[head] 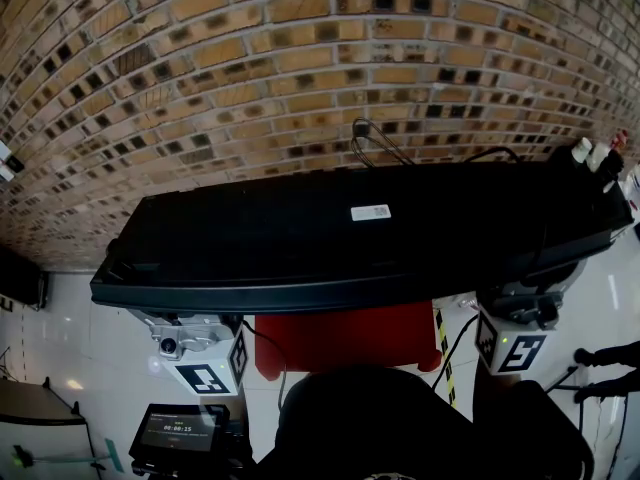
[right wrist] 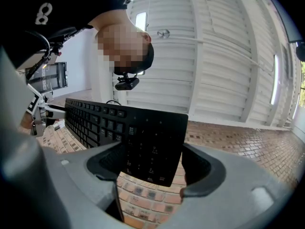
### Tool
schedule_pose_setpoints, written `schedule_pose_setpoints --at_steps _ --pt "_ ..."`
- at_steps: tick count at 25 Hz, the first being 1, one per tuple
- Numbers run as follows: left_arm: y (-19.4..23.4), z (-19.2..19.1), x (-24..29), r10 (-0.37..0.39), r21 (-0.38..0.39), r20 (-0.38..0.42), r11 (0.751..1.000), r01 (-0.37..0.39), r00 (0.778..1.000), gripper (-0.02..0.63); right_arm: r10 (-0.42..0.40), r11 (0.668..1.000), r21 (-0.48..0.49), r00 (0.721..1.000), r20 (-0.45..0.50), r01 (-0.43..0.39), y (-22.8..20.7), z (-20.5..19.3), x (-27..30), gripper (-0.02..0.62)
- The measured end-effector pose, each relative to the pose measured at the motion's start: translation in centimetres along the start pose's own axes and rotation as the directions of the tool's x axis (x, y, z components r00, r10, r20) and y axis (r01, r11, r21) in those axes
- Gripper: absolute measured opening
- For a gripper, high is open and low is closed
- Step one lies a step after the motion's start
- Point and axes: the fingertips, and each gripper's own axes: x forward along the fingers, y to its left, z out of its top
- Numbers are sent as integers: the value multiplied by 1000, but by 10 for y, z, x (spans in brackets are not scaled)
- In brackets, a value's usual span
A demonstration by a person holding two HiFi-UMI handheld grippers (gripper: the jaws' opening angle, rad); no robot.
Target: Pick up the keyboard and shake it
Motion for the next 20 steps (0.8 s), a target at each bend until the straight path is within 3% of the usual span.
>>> schedule_pose_setpoints --at_steps 7,12,17,20 --pt "-1 -5 0 6 -19 -15 1000 -7 1000 323 21 1000 15 1000 5 -21 4 -1 5 345" --pt "-5 -42 -23 6 -33 -127 999 -10 992 322 57 997 52 994 -89 -52 15 -33 -2 345" --pt "-23 -96 -57 -30 -109 -309 994 -4 951 322 101 993 90 953 -286 -78 24 -94 -36 345" --pt "-32 -129 -92 -48 -139 -437 990 -14 898 322 139 987 126 917 -374 -99 35 -122 -60 344"
